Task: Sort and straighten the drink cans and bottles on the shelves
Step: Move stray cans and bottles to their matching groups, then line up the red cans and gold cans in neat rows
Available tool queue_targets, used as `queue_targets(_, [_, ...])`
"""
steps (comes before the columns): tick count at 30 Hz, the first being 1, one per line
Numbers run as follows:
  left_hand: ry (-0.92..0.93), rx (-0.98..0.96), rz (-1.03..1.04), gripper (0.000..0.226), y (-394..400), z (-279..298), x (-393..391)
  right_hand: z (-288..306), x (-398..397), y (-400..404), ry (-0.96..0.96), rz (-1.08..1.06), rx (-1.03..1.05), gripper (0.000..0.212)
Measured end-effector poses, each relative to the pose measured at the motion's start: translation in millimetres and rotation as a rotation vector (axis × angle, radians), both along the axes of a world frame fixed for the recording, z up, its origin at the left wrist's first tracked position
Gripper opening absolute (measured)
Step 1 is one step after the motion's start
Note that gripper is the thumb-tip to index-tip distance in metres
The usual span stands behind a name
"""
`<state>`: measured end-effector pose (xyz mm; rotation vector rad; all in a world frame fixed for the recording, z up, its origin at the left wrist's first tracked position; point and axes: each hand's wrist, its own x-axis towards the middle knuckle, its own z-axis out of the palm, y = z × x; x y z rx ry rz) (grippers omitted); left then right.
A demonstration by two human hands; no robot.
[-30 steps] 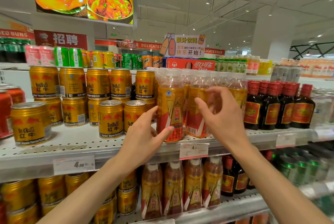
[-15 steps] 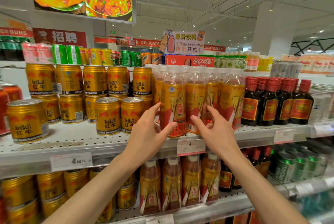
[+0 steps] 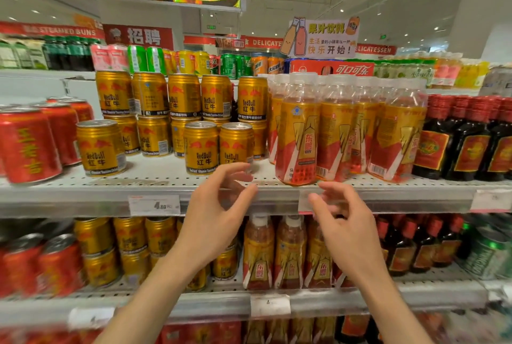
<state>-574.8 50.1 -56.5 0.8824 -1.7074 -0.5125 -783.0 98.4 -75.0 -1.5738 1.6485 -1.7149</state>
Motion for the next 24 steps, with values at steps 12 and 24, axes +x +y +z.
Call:
queue_targets(12, [0.192,0.303,0.147,0.021,24,-84,124,-80,89,2,-0.091,0.176,0.283,0.004])
queue_targets(24, [0.098,0.334,0.022,0.021,-9,-98,303,-94,260,-2,-0.102,0.064,0.285,0.008])
